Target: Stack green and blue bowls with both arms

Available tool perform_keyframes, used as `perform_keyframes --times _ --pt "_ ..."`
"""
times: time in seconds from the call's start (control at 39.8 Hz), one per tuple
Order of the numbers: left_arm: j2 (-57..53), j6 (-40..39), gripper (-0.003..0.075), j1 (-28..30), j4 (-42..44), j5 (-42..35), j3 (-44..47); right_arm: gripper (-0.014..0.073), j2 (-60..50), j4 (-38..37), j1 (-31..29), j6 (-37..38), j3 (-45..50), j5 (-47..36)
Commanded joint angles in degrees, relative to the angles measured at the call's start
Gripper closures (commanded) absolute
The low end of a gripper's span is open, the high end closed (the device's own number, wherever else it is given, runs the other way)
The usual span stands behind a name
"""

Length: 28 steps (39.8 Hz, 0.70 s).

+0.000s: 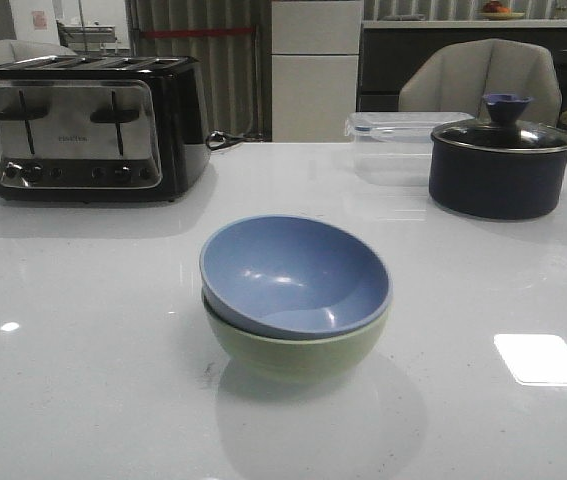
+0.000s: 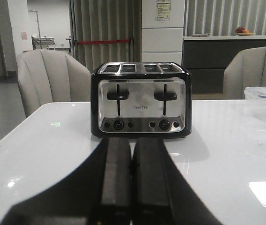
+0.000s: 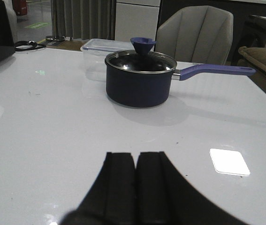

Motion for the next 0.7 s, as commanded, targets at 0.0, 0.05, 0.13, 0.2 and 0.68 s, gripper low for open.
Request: perform_keyframes --times 0.0,0.05,0.13,0.2,0.68 --pt "-1.1 0.0 0.0627 -0.4 -0.3 -5.0 0.2 0.054 -1.0 0.0 0.2 0.0 -0.2 -6.9" --pt "-1.1 0.0 0.0627 -0.4 -0.3 -5.0 0.2 0.054 -1.0 -0.1 0.2 0.9 -0.2 -8.0" --pt "-1.1 0.0 0.0627 -0.4 -0.3 -5.0 0.2 0.054 -1.0 -2.7 0.2 5.2 -0.2 -9.9" --pt "-1.1 0.0 0.0627 -0.4 -0.3 -5.0 0.2 0.054 -1.0 -8.0 0.2 9.9 -0.2 -11.9" --pt "-1.1 0.0 0.0627 -0.4 -0.3 -5.0 0.2 0.054 -1.0 -9.2 0.2 12.6 -0.2 -8.1"
